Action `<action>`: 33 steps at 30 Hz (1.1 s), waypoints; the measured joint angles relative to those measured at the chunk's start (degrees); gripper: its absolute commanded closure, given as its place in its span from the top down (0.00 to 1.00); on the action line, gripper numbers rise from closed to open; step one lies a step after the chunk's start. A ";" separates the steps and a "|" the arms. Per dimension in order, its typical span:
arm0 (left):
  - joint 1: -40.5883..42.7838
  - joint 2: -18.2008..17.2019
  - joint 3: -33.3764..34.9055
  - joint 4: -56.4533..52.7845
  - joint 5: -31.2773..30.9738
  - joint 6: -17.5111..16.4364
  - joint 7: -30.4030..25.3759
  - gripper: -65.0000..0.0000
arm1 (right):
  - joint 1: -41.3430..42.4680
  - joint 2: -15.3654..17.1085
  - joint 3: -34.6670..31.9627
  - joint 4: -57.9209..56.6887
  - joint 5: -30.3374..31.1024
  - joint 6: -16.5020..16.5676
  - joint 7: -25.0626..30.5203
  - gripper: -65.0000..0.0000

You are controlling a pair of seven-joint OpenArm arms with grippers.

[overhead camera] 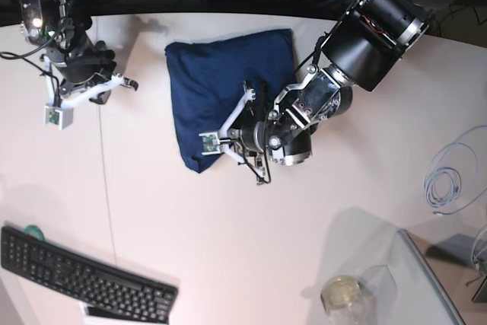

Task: Layout the t-shirt on the table in an organized manner, then fold the t-shirt properly
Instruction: 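Press and smooth the folded shirt's hem with the left gripper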

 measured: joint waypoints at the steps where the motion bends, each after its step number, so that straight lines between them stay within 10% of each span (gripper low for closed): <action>1: 0.00 0.37 -0.02 0.00 0.04 0.00 -0.02 0.00 | -0.15 0.00 0.20 0.00 0.00 0.00 -0.02 0.03; 33: -2.71 3.87 5.77 -4.46 0.81 -0.26 -3.50 0.00 | -0.61 -0.13 0.35 0.00 0.00 0.00 -0.07 0.03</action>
